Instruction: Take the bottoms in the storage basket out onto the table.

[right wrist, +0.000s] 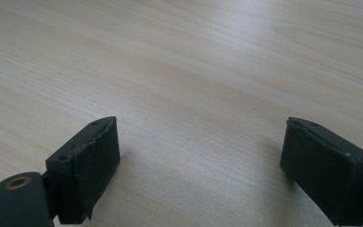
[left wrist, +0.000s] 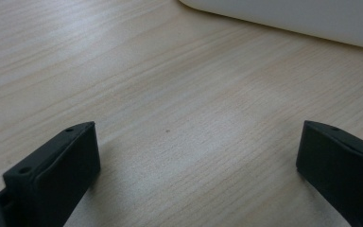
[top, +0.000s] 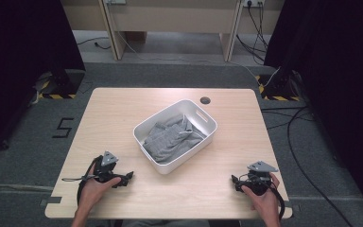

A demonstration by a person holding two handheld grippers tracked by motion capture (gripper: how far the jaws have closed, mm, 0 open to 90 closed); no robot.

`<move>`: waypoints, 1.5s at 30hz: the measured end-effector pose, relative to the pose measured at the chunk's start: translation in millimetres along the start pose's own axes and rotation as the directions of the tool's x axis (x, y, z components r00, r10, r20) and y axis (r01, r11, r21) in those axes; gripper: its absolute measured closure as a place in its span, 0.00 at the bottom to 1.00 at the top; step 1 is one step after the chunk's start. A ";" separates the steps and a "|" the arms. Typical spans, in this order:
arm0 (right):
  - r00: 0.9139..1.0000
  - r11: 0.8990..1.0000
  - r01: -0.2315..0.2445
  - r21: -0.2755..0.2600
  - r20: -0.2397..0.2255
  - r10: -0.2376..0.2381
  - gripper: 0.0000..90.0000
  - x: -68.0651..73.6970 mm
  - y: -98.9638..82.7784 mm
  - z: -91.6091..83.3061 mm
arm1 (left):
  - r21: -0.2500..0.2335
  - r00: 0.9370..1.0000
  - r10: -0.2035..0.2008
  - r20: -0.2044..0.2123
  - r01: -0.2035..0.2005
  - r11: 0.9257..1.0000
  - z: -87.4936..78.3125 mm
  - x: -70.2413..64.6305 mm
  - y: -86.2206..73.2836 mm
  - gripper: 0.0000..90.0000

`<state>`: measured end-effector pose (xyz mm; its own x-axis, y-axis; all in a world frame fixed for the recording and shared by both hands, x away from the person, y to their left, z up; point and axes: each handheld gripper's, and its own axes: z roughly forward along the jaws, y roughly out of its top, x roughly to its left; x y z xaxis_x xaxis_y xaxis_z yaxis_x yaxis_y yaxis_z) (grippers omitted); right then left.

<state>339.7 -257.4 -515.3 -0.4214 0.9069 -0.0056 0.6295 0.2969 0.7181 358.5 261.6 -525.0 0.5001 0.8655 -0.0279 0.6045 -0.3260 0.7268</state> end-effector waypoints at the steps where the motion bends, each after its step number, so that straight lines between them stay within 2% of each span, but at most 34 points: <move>1: 1.000 1.000 0.000 0.000 0.000 0.000 0.15 0.0 0.0 0.0 | 0.001 1.000 -0.001 -0.002 0.001 1.000 -0.1 0.1 0.0 0.00; 6: 1.000 1.000 -0.002 0.002 0.000 0.002 0.14 0.0 0.5 0.3 | -0.012 1.000 -0.002 -0.005 0.002 1.000 -1.6 -0.6 -0.9 0.02; 9: 1.000 1.000 -0.005 0.004 -0.001 0.005 0.13 -0.1 1.0 1.1 | -0.036 1.000 -0.002 -0.002 0.002 0.999 -4.7 -1.1 -2.2 0.15; 13: 1.000 1.000 -0.005 0.007 0.000 0.005 0.12 -0.9 2.2 2.2 | -0.019 1.000 0.010 -0.002 -0.010 1.000 -8.5 -3.3 -2.6 0.16; 18: 1.000 1.000 -0.008 0.009 0.002 0.008 0.11 -1.3 3.4 3.7 | -0.040 1.000 0.018 -0.008 -0.018 0.999 -15.1 -7.0 1.7 0.16; 25: 1.000 1.000 -0.005 0.007 0.001 0.005 0.11 -2.2 3.9 4.2 | -0.108 1.000 0.020 0.017 -0.018 0.994 -33.0 -15.2 18.4 0.16; 31: 1.000 1.000 -0.007 0.008 0.003 0.007 0.11 -2.1 3.9 4.2 | -0.145 0.999 0.013 0.044 -0.006 0.989 -43.1 -21.1 30.8 0.16; 36: 1.000 1.000 -0.008 0.009 0.003 0.008 0.11 -2.3 4.1 4.3 | -0.169 0.995 -0.008 0.103 0.025 0.985 -48.4 -29.2 45.6 0.16; 40: 1.000 1.000 -0.012 0.010 0.003 0.012 0.11 -2.1 4.2 4.3 | -0.177 0.995 0.004 0.099 0.013 0.984 -48.1 -33.0 53.4 0.16; 41: 1.000 1.000 -0.013 0.009 0.003 0.013 0.11 -2.2 4.2 4.5 | -0.173 0.995 0.017 0.099 0.000 0.985 -47.2 -35.2 59.8 0.16; 43: 1.000 1.000 -0.011 0.009 0.003 0.011 0.11 -2.6 4.4 4.8 | -0.171 0.994 0.021 0.103 -0.003 0.985 -46.9 -36.4 62.5 0.16; 45: 1.000 1.000 -0.003 0.009 0.003 0.003 0.11 -3.4 4.6 5.0 | -0.175 0.993 0.035 0.116 -0.014 0.984 -48.4 -38.3 72.2 0.17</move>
<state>347.2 -257.6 -515.4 -0.4175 0.9086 -0.0052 0.6367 0.2966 0.7118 353.0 223.3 -438.3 0.5897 0.8034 -0.0822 0.4794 -0.2663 0.8362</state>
